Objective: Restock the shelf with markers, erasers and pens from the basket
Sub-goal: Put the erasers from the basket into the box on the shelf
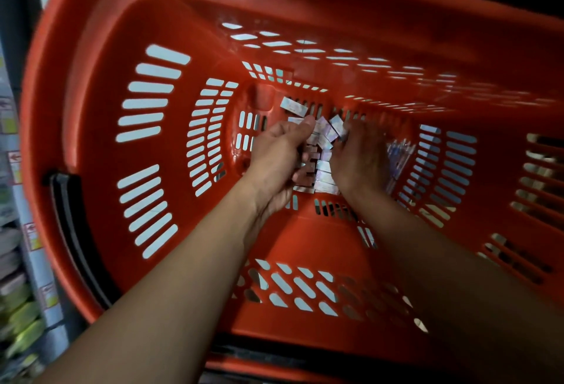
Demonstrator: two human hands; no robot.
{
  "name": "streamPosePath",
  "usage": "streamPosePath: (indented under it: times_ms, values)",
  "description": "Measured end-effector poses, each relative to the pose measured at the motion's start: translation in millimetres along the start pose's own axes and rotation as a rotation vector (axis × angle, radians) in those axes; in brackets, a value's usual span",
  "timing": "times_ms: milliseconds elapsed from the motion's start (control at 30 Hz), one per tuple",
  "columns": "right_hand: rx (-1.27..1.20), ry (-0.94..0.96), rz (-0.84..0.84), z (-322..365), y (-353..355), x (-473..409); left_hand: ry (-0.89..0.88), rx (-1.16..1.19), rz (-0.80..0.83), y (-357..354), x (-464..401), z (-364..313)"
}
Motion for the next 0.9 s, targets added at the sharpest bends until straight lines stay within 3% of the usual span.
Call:
streamPosePath:
  times_ms: [400,600,733,900]
  values:
    - [0.06,0.003,-0.066,3,12,-14,-0.051,-0.045,0.001,-3,7,-9]
    - [-0.391,-0.05,-0.05,9,59,32,-0.103,-0.116,-0.039,-5,48,-29]
    - [-0.517,-0.006,0.003,20,113,80,-0.105,-0.25,-0.101,-1,99,-46]
    - [-0.603,0.06,-0.012,41,211,148,-0.161,-0.268,-0.023,-19,194,-82]
Point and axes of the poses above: each hand's wrist, its own x-axis away from the middle knuckle, its own y-axis out of the back of the hand, z = x × y, the point moved 9 cm from there along -x, towards the middle knuckle, and after that the axes turned 4 degrees about -y, right-handed, at the moved point
